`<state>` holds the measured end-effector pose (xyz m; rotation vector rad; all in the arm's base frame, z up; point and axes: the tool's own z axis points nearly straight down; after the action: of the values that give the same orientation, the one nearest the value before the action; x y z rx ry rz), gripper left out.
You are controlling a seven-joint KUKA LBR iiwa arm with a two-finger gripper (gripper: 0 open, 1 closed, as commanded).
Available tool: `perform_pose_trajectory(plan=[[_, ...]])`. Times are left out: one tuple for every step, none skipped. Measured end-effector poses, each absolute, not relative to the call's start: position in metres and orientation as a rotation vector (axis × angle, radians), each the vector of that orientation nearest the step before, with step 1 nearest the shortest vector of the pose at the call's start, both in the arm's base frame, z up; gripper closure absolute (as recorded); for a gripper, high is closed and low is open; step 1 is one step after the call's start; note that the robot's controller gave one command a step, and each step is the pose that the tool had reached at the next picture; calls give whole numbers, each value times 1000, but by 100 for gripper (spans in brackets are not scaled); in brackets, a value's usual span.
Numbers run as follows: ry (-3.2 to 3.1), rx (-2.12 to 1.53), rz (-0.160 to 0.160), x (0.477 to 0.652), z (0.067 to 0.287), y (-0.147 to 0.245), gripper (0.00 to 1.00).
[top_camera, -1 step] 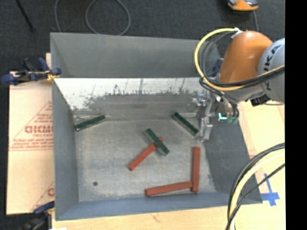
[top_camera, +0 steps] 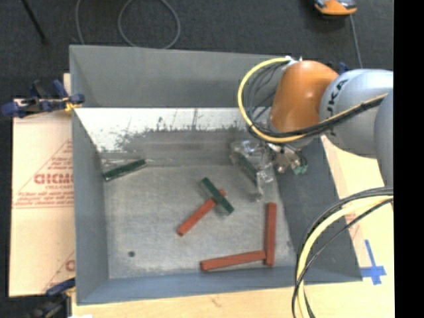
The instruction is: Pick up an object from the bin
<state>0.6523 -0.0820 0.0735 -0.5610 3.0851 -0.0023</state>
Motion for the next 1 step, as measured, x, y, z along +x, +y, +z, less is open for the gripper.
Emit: perform_pose_trajectory(plan=[[3138,194,3,648,71,3,0]])
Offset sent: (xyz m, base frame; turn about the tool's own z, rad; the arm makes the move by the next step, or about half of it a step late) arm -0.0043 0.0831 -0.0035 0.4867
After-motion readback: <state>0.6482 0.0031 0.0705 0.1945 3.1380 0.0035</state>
